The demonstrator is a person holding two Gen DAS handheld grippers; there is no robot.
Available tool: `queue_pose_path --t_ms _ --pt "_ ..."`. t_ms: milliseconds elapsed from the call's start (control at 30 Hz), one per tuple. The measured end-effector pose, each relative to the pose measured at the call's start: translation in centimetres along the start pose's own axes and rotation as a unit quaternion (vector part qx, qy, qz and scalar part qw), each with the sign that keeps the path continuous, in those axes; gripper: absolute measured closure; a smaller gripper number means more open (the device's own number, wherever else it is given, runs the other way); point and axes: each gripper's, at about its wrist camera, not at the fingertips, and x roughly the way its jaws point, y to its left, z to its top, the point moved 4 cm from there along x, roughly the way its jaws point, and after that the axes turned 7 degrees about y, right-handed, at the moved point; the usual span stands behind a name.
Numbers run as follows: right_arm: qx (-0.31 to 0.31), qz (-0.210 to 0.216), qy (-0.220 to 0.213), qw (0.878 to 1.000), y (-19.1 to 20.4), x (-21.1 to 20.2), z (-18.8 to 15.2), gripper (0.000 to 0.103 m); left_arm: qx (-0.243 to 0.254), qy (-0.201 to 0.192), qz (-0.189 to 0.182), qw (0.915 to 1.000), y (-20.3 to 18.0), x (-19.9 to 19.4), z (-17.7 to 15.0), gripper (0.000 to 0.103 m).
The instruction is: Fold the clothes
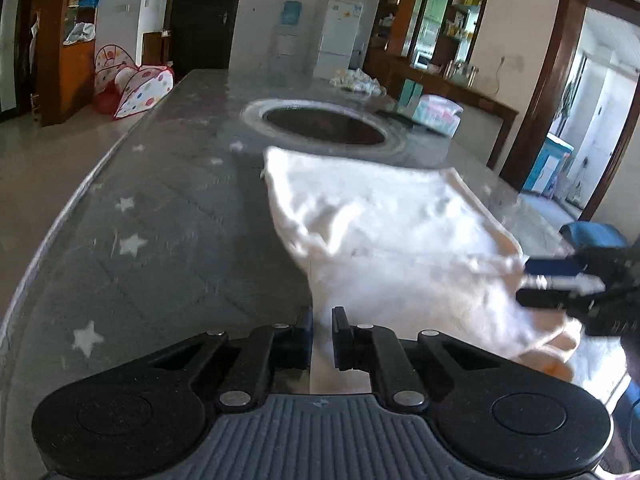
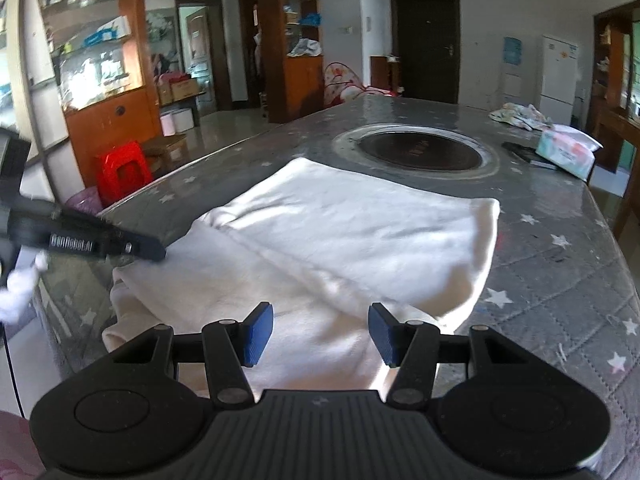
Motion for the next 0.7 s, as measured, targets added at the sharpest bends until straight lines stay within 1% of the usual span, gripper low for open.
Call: queue_pose_path --t_ms 200,333,400,533,700 --pt "-0.004 0.005 0.005 1.000 0.3 0.8 0.3 0.049 0.011 -0.014 -0.020 0.9996 -0.9 1.3 2.6 0.091" --pt "-0.005 0.004 0.018 1.000 -0.1 1.5 -0.1 0.049 0.005 0.011 -0.003 0.9999 0.0 4.3 2.8 0.090" --pt "-0.006 0.003 0.022 1.000 -0.3 1.6 -0.4 0.050 -0.004 0.010 -0.011 0.9999 0.6 4.7 2.6 0.089" --pt "-0.023 0.005 0.014 1.000 0.3 0.8 -0.1 0.050 0.003 0.009 -0.007 0.9999 0.7 3.9 2.5 0.089" --pt "-0.030 0.005 0.031 0.999 0.2 1.8 -0.7 0.050 0.023 0.007 -0.004 0.9997 0.6 2.4 1.7 0.089"
